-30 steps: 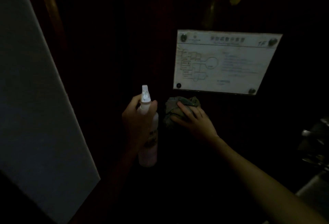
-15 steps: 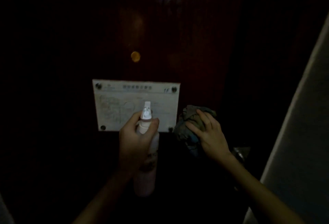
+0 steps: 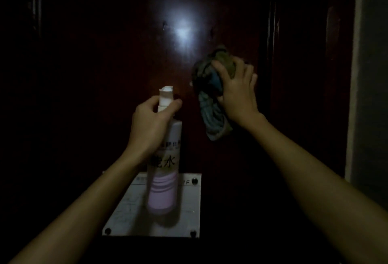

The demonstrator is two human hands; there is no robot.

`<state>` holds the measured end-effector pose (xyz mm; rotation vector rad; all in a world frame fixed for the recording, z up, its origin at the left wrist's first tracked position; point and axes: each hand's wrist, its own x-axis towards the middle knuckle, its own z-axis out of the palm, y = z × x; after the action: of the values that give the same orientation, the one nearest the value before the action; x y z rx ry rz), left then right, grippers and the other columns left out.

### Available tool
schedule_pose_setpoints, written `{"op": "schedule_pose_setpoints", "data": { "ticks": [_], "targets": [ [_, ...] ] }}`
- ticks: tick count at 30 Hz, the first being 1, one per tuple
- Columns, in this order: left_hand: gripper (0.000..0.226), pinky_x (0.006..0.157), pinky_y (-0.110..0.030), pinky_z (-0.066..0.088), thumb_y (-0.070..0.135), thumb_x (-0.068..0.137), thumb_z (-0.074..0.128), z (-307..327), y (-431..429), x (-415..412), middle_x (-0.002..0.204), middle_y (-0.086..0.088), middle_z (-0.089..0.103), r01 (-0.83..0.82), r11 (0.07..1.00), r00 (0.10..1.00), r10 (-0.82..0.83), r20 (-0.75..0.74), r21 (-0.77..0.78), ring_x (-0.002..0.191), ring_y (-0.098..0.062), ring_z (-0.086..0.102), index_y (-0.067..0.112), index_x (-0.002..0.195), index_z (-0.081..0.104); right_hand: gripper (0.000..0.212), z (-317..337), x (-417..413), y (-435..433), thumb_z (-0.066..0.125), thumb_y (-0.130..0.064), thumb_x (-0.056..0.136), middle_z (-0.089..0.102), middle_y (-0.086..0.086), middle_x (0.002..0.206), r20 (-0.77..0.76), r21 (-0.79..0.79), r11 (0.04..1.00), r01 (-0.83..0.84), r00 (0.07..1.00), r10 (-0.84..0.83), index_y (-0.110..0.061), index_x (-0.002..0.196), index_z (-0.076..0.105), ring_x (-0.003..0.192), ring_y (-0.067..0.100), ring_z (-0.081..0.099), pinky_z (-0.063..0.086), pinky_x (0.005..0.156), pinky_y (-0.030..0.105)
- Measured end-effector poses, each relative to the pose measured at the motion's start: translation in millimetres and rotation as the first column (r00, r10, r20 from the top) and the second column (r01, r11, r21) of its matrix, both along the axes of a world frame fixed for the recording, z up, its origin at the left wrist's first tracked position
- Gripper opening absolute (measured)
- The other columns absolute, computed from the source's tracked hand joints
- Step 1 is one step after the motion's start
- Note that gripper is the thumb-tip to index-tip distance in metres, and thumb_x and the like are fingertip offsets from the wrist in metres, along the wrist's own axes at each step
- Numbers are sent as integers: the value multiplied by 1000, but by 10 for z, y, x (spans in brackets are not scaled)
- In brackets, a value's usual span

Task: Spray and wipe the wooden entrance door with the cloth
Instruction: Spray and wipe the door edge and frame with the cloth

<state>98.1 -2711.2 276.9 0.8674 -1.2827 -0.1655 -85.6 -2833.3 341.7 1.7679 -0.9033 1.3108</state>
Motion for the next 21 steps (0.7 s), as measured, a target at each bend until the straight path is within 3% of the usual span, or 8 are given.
{"op": "schedule_pose_setpoints", "data": {
  "ticks": [6, 9, 14, 18, 21],
  "targets": [
    [19, 66, -34, 48, 36, 92, 67, -24, 238, 333, 82, -5, 70, 1, 1000, 999, -1, -40, 2, 72, -16, 64, 18, 86, 70, 85, 95, 343, 96, 76, -27, 78, 31, 27, 145, 183, 55, 996, 67, 980, -76, -33, 149, 28, 126, 47, 34, 31, 106, 58],
    [19, 67, -34, 47, 34, 93, 67, -172, 250, 458, 83, -6, 69, 28, 999, 998, -26, -53, 42, 72, -16, 63, 17, 87, 69, 86, -6, 361, 188, 73, -14, 77, 34, 27, 140, 109, 79, 990, 114, 987, -122, -30, 148, 28, 120, 45, 38, 36, 101, 55],
    [12, 69, -36, 50, 34, 93, 67, -417, 283, 556, 85, -3, 70, 93, 995, 992, -89, -94, 34, 77, -19, 66, 22, 93, 69, 84, -452, 427, 498, 71, -3, 77, 33, 21, 135, -30, 189, 980, 66, 998, -61, -28, 147, 31, 117, 39, 37, 43, 99, 52],
    [7, 69, -30, 51, 32, 92, 69, -693, 314, 576, 84, 6, 71, 175, 983, 979, -169, -113, 48, 75, -5, 66, 28, 97, 71, 83, -990, 451, 745, 70, -2, 77, 34, 17, 131, -18, 294, 955, 43, 999, -39, -29, 146, 32, 113, 34, 37, 45, 99, 49],
    [9, 76, -30, 54, 40, 88, 72, -1030, 320, 503, 95, 11, 73, 251, 964, 964, -240, -115, 93, 86, -2, 69, 43, 95, 68, 84, -1370, 379, 984, 71, -4, 77, 34, 14, 129, 18, 376, 924, 76, 996, -89, -31, 147, 30, 113, 31, 37, 44, 99, 46]
  ]
}}
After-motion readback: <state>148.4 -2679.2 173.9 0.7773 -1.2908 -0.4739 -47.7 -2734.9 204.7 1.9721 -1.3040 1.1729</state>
